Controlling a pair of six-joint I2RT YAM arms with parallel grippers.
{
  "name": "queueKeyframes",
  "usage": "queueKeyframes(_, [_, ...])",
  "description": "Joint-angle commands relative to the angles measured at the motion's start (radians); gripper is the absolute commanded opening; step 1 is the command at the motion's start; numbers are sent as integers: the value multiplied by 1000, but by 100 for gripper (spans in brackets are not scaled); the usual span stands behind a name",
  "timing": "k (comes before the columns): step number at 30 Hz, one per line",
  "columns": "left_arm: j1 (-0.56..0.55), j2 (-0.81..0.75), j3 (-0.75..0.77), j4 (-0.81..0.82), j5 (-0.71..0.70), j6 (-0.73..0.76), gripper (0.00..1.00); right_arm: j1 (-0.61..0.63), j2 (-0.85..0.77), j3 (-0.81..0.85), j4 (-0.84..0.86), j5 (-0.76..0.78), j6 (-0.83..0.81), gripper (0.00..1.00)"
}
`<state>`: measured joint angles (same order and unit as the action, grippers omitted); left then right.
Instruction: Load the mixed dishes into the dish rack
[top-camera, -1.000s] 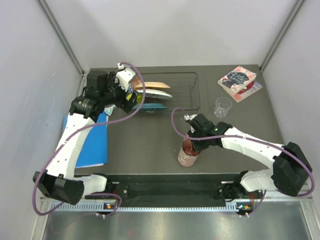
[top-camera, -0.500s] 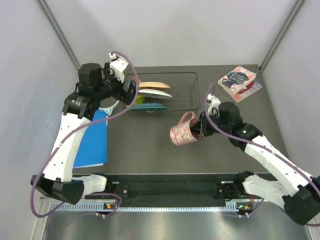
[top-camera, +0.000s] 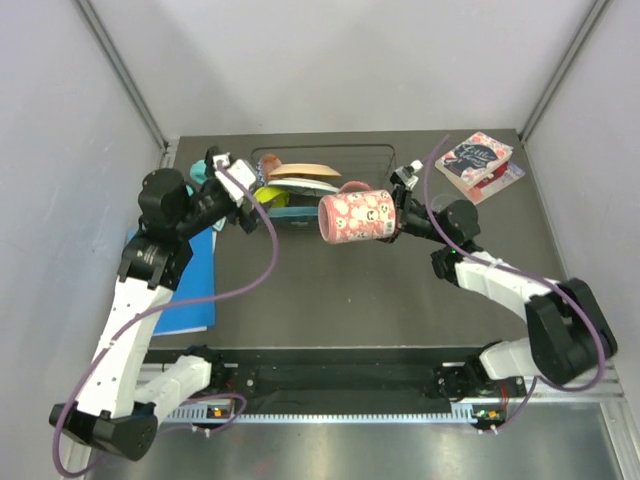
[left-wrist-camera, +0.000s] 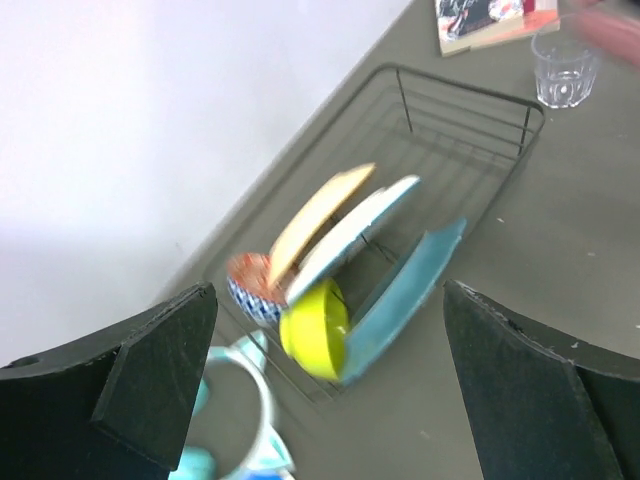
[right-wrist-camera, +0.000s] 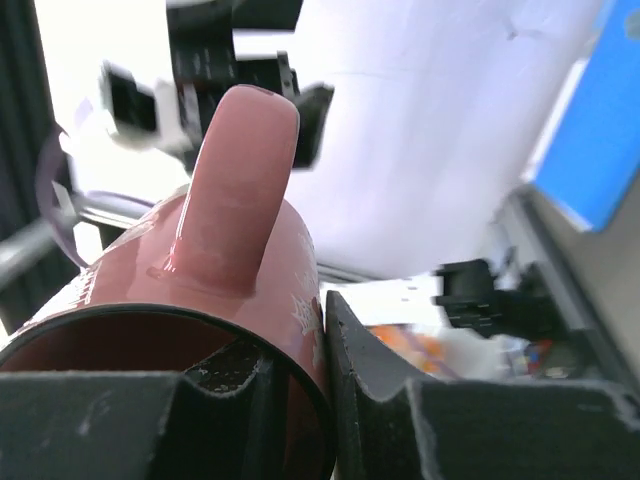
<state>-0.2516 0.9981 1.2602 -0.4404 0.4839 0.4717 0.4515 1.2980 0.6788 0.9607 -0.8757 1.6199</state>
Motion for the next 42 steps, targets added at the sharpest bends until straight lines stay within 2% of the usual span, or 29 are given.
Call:
queueKeyframes(1, [-5,-99,-170,290,192,239,99,30,75,44,773,26,462,0])
queueKeyframes(3, [-6,-116,-214,360,231,286,99,38,83,51,765,11,465,0])
queueKeyframes(6, [-8,-118,-266,351,283,506,99,38,80,54,763,-12,486,0])
queueKeyframes(7, [-8,-122,-286,402,288,589,99,39,77,56,762,-19,491,0])
queueKeyframes(10, [-9,-147,-398,582,337,660,99,59,80,77,762,-60,502,0])
queueKeyframes(11, [-11,-147,-409,586,385,683,99,65,87,83,763,-92,506,0])
queueKeyframes(15, [-72,-150,-438,618,432,777,99,102,115,102,766,-146,526,0])
queueKeyframes(21, [-196,-136,-417,528,444,942,99,170,199,182,773,-174,549,0])
queueKeyframes(25, [-262,-136,-404,482,414,979,99,193,245,223,774,-161,552,0])
queueKeyframes(33, [-275,-157,-403,416,400,1028,99,233,305,218,762,-137,560,0])
queueKeyframes(38, [-276,-168,-392,362,398,1038,81,260,339,243,770,-138,569,0])
queueKeyframes(39, [-276,-171,-389,359,395,1038,69,263,343,258,771,-138,571,0])
queueKeyframes(41, [-279,-177,-380,351,395,1029,54,266,362,271,780,-138,574,0])
queueKeyframes(42, [-281,-179,-378,353,392,1015,39,266,369,278,785,-138,578,0])
